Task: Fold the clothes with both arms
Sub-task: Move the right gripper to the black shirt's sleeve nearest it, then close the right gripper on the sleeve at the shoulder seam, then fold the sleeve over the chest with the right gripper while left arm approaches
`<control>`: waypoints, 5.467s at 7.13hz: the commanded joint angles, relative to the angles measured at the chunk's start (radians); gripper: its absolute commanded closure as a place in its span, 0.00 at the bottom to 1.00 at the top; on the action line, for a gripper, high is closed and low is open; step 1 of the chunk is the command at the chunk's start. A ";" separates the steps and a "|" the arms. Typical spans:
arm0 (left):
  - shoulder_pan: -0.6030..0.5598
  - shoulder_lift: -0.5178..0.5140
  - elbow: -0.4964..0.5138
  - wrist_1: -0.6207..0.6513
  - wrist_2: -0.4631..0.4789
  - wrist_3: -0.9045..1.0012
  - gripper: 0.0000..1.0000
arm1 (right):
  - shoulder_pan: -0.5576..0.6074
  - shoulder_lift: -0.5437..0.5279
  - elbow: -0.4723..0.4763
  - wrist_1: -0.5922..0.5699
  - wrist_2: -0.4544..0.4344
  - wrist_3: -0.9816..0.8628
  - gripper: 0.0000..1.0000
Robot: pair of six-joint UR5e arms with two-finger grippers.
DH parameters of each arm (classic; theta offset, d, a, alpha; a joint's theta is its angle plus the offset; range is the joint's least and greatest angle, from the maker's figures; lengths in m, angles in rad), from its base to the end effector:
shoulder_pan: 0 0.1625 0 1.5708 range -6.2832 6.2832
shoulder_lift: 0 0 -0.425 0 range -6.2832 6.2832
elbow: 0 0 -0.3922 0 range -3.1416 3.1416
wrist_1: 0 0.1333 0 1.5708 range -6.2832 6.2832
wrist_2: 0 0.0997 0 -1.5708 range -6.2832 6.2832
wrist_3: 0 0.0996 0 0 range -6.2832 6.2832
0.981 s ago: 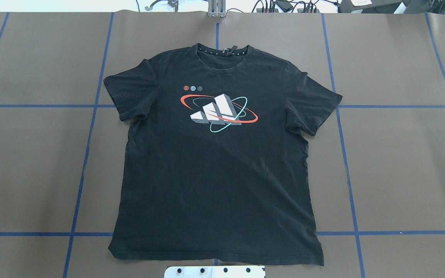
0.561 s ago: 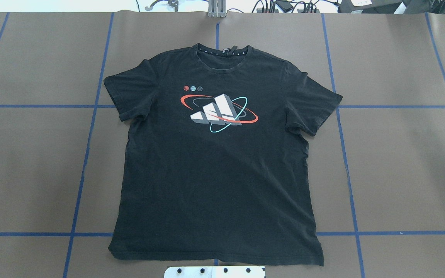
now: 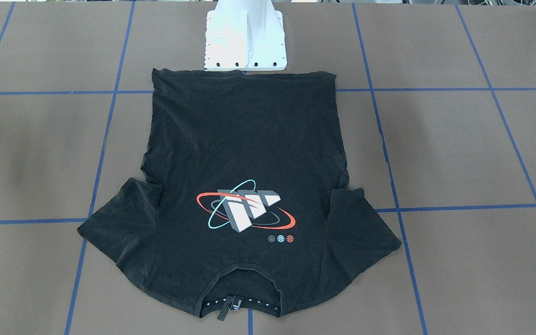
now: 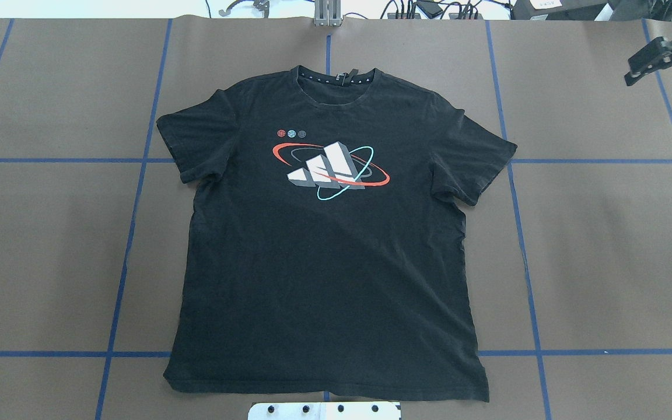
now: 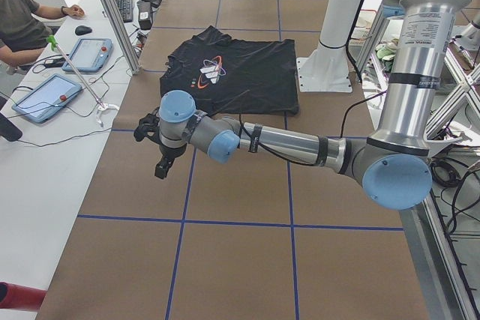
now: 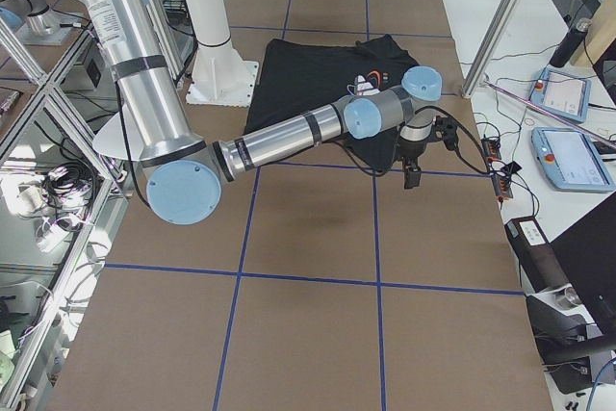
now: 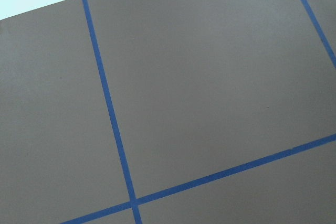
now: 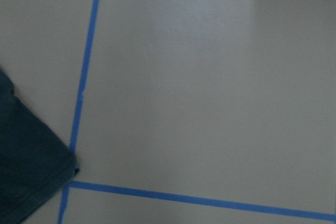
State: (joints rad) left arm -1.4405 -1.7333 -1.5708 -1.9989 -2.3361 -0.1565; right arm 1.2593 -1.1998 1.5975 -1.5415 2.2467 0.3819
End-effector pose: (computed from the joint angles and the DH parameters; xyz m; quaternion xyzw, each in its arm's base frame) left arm 0.0114 -0.5821 0.5226 0.2162 0.3921 0.0970 0.8889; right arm -0.1281 -0.6296 0.4361 0.0779 -0.3727 -0.0378 0.9239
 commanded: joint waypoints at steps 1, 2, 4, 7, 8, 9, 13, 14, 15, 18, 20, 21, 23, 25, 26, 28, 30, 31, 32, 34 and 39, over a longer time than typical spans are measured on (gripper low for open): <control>0.058 -0.048 0.049 -0.080 -0.002 -0.037 0.00 | -0.131 0.054 -0.130 0.285 -0.018 0.130 0.00; 0.060 -0.048 0.058 -0.096 -0.005 -0.052 0.00 | -0.162 0.055 -0.196 0.429 -0.031 0.196 0.00; 0.061 -0.046 0.074 -0.200 -0.008 -0.158 0.00 | -0.254 0.063 -0.217 0.494 -0.094 0.224 0.01; 0.063 -0.046 0.080 -0.248 -0.009 -0.262 0.00 | -0.299 0.055 -0.260 0.494 -0.101 0.221 0.17; 0.063 -0.046 0.081 -0.248 -0.009 -0.262 0.00 | -0.301 0.058 -0.277 0.494 -0.099 0.218 0.22; 0.063 -0.045 0.080 -0.248 -0.009 -0.262 0.00 | -0.305 0.063 -0.293 0.494 -0.101 0.218 0.23; 0.063 -0.043 0.080 -0.250 -0.009 -0.262 0.00 | -0.320 0.071 -0.324 0.491 -0.101 0.216 0.31; 0.063 -0.043 0.081 -0.250 -0.009 -0.262 0.00 | -0.321 0.071 -0.329 0.491 -0.099 0.215 0.39; 0.063 -0.045 0.084 -0.250 -0.009 -0.262 0.00 | -0.321 0.071 -0.329 0.491 -0.098 0.213 0.65; 0.063 -0.043 0.086 -0.253 -0.009 -0.264 0.00 | -0.314 0.086 -0.326 0.491 -0.069 0.257 1.00; 0.063 -0.043 0.089 -0.253 -0.009 -0.262 0.00 | -0.275 0.114 -0.315 0.492 0.050 0.302 1.00; 0.063 -0.043 0.089 -0.253 -0.009 -0.262 0.00 | -0.274 0.161 -0.315 0.488 0.080 0.311 1.00; 0.063 -0.048 0.103 -0.253 -0.009 -0.255 0.00 | -0.297 0.271 -0.349 0.485 0.079 0.443 1.00; 0.063 -0.048 0.101 -0.255 -0.009 -0.255 0.00 | -0.357 0.415 -0.477 0.486 0.009 0.460 1.00; 0.063 -0.048 0.103 -0.255 -0.009 -0.253 0.00 | -0.389 0.458 -0.516 0.485 -0.040 0.463 1.00; 0.063 -0.048 0.106 -0.258 -0.009 -0.252 0.00 | -0.440 0.578 -0.635 0.488 -0.137 0.541 1.00; 0.063 -0.048 0.106 -0.264 -0.009 -0.258 0.00 | -0.471 0.588 -0.659 0.488 -0.220 0.545 1.00; 0.063 -0.048 0.106 -0.264 -0.009 -0.262 0.00 | -0.483 0.588 -0.665 0.488 -0.269 0.545 1.00; 0.063 -0.049 0.106 -0.264 -0.008 -0.264 0.00 | -0.495 0.588 -0.665 0.488 -0.307 0.546 1.00; 0.063 -0.051 0.106 -0.264 -0.008 -0.265 0.00 | -0.492 0.588 -0.656 0.492 -0.305 0.564 0.01; 0.372 -0.214 0.228 -0.499 0.180 -0.711 0.00 | -0.341 0.479 -0.394 0.389 -0.050 0.608 0.00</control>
State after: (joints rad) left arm -1.1746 -1.8945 -1.4009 -2.4148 -2.2498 -0.7367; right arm 0.8887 -0.6749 1.1030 -1.0922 2.1508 0.9873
